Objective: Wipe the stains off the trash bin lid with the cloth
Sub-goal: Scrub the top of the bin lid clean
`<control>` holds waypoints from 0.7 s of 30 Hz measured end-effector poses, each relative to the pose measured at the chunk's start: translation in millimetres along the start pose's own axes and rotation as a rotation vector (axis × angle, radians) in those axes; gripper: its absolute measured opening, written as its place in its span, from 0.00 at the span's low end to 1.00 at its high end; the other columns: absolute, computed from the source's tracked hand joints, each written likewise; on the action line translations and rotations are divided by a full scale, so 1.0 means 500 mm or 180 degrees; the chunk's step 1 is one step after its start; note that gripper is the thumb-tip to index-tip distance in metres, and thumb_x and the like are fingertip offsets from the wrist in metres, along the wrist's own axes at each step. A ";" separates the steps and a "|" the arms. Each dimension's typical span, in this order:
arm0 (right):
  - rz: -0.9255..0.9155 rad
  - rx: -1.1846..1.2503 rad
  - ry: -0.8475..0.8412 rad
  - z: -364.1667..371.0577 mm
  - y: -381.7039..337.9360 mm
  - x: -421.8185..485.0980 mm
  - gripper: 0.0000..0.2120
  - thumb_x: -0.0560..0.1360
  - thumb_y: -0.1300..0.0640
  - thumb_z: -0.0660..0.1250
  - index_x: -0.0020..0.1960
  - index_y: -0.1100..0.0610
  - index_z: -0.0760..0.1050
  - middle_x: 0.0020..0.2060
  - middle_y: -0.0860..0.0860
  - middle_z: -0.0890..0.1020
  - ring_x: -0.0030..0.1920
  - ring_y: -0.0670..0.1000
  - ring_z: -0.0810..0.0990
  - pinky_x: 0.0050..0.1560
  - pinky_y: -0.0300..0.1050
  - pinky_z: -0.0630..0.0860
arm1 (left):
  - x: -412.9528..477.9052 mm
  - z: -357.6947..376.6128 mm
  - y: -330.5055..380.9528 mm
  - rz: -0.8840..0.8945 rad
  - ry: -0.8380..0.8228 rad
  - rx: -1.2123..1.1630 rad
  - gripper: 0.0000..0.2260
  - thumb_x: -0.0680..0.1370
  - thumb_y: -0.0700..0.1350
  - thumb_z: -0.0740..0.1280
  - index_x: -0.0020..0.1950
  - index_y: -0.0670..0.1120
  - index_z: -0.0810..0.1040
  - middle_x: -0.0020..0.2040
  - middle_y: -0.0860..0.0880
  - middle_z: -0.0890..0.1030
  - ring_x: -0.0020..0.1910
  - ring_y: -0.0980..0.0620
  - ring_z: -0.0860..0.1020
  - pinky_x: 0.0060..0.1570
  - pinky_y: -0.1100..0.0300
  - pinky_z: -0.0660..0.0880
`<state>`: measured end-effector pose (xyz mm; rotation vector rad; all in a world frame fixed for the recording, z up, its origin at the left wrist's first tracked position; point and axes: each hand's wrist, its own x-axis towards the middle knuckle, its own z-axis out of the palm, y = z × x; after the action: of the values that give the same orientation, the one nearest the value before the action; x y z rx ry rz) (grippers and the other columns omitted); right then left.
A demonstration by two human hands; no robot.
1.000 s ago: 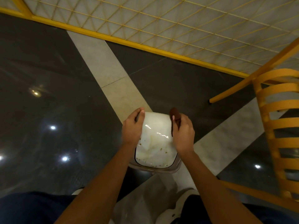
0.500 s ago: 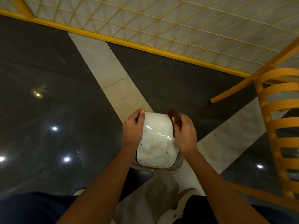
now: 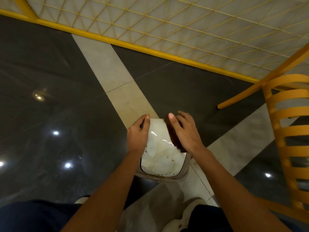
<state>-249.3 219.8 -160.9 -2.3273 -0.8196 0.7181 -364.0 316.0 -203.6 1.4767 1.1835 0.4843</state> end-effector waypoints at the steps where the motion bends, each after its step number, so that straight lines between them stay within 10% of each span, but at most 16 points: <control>1: -0.0042 0.0048 0.0030 0.002 -0.006 0.005 0.19 0.78 0.42 0.55 0.57 0.53 0.74 0.62 0.50 0.74 0.65 0.51 0.68 0.66 0.48 0.64 | 0.000 0.000 -0.001 0.0010 0.0011 -0.0003 0.14 0.79 0.54 0.60 0.59 0.51 0.78 0.52 0.53 0.81 0.52 0.55 0.78 0.56 0.54 0.76; 4: -0.0472 -0.0246 0.0245 0.027 -0.019 0.003 0.09 0.77 0.50 0.61 0.51 0.53 0.75 0.48 0.50 0.80 0.51 0.49 0.76 0.54 0.43 0.72 | 0.000 -0.001 0.001 -0.0013 0.0025 0.0007 0.14 0.78 0.54 0.61 0.59 0.51 0.79 0.51 0.52 0.82 0.51 0.56 0.79 0.55 0.56 0.76; 9: -0.1456 -0.0310 0.0087 0.045 -0.009 -0.020 0.11 0.77 0.56 0.62 0.57 0.54 0.78 0.58 0.50 0.78 0.60 0.46 0.70 0.64 0.38 0.62 | 0.001 -0.003 0.005 0.0078 0.0030 0.0088 0.13 0.79 0.51 0.61 0.60 0.49 0.79 0.54 0.51 0.81 0.53 0.56 0.77 0.54 0.64 0.71; 14: -0.0807 -0.0193 0.0211 0.018 -0.001 0.037 0.11 0.77 0.57 0.63 0.57 0.56 0.79 0.56 0.50 0.76 0.58 0.47 0.70 0.61 0.40 0.67 | 0.002 -0.001 0.001 -0.0043 0.0049 0.0043 0.14 0.78 0.53 0.61 0.60 0.50 0.78 0.55 0.52 0.81 0.54 0.55 0.78 0.58 0.59 0.74; 21: -0.1764 -0.0246 0.0063 0.023 0.004 0.001 0.13 0.76 0.54 0.62 0.57 0.56 0.79 0.52 0.49 0.79 0.54 0.44 0.69 0.57 0.34 0.66 | 0.000 -0.002 0.004 0.0143 0.0047 0.0127 0.13 0.79 0.51 0.61 0.59 0.50 0.79 0.54 0.53 0.82 0.52 0.58 0.77 0.54 0.65 0.71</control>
<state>-255.6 222.6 -170.2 -2.0159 -1.4213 0.4228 -363.8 316.8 -201.5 1.5391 1.1796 0.5055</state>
